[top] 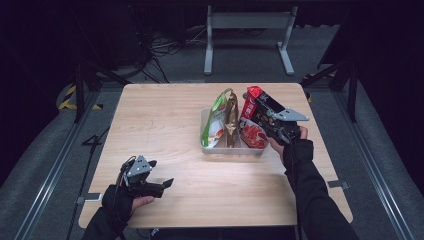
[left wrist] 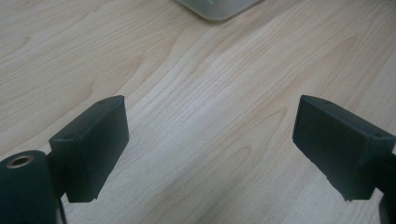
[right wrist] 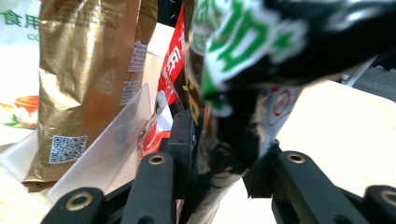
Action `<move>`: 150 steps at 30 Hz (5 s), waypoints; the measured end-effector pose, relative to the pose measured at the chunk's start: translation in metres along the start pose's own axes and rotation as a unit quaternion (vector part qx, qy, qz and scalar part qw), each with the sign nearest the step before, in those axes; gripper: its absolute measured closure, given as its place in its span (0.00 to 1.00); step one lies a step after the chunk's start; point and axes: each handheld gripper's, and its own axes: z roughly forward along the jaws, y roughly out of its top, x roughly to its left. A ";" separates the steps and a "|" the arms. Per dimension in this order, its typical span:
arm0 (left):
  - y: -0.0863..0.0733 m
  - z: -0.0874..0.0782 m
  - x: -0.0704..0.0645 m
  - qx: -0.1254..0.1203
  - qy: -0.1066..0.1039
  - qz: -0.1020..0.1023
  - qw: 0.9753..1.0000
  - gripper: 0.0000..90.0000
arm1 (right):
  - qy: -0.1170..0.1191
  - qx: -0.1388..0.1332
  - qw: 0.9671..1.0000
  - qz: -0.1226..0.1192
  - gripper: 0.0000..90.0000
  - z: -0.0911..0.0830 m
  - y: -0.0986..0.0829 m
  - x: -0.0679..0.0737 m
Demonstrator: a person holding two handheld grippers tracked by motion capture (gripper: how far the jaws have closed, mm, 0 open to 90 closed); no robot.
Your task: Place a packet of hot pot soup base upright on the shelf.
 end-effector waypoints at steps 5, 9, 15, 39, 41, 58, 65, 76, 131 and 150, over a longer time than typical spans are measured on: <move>0.000 -0.001 0.001 -0.002 0.002 0.000 1.000 0.13 | 0.010 0.006 1.000 -0.007 0.75 -0.003 0.001 -0.001; 0.000 -0.001 0.001 -0.002 0.005 0.004 1.000 0.13 | 0.011 0.006 1.000 -0.012 0.74 -0.006 0.002 -0.001; 0.000 -0.002 0.000 0.001 0.010 0.005 1.000 0.13 | 0.009 0.012 0.999 -0.029 0.74 -0.010 0.004 0.001; 0.001 -0.003 0.000 -0.002 0.008 0.006 1.000 0.13 | 0.023 0.006 0.999 -0.040 0.65 -0.043 0.013 -0.006; 0.001 -0.004 0.000 -0.003 0.009 0.006 1.000 0.13 | 0.024 0.008 0.999 -0.041 0.64 -0.046 0.013 -0.007; 0.001 -0.004 -0.001 -0.002 0.011 0.011 1.000 0.13 | 0.038 0.018 0.996 -0.077 0.61 -0.069 0.008 -0.010; 0.002 -0.004 -0.002 0.000 0.011 0.011 1.000 0.13 | 0.038 0.025 0.995 -0.087 0.60 -0.074 0.002 -0.012; 0.001 -0.003 -0.002 0.002 0.012 0.011 1.000 0.13 | 0.039 0.040 0.992 -0.110 0.55 -0.078 -0.009 -0.011; 0.000 0.000 -0.005 0.021 0.026 0.025 0.999 0.12 | 0.064 0.057 0.989 -0.121 0.12 -0.113 -0.108 -0.023; 0.000 0.000 -0.006 0.026 0.028 0.033 0.999 0.13 | 0.046 0.016 0.996 -0.080 0.13 -0.130 -0.141 -0.024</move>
